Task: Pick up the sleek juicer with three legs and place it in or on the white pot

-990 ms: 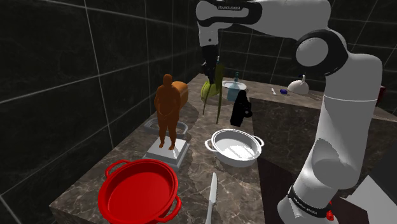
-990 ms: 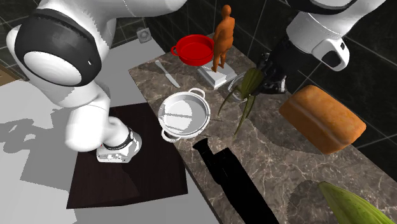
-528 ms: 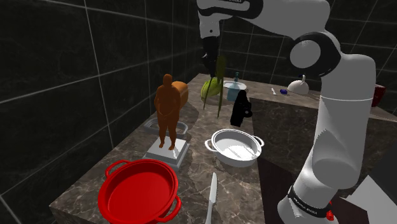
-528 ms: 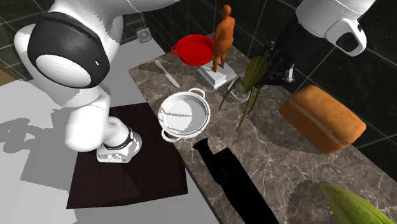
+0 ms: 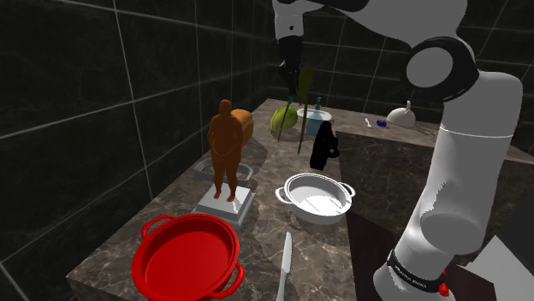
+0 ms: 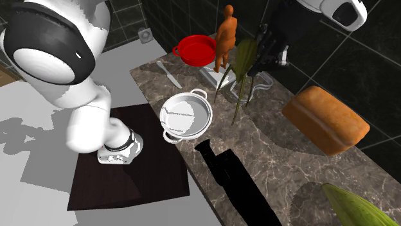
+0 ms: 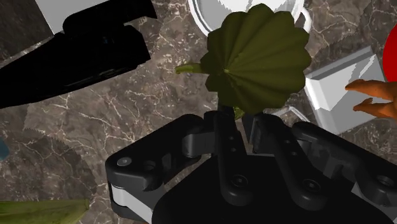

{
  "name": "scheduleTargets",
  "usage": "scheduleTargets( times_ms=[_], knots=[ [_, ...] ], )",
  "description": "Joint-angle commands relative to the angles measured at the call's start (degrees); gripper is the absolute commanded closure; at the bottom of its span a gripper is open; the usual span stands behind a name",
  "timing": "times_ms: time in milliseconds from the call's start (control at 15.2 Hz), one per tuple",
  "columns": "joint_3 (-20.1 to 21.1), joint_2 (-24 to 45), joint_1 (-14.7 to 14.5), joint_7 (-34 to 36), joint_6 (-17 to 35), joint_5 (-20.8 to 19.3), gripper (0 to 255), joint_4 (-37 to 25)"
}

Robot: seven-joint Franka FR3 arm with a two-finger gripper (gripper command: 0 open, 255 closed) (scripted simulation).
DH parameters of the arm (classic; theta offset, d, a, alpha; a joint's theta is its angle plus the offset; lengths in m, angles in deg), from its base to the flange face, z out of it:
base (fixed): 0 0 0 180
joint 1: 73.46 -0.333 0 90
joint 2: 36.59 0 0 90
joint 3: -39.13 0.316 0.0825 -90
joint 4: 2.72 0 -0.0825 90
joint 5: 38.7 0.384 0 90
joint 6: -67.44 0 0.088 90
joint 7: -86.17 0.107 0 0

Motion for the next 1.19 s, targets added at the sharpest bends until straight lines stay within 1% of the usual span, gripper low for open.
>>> scheduleTargets(
  times_ms=[0,396,792,1122],
  knots=[
    [0.55,-5.26,-1.04,1.51,0.88,-0.23,255,6.11],
    [2.66,-17.51,-3.14,6.01,0.12,0.06,255,17.44],
    [5.36,-27.82,-4.66,10.98,-2.76,1.68,255,24.68],
    [5.45,-29.88,-4.61,10.77,1.35,1.55,255,30.85]
  ],
)
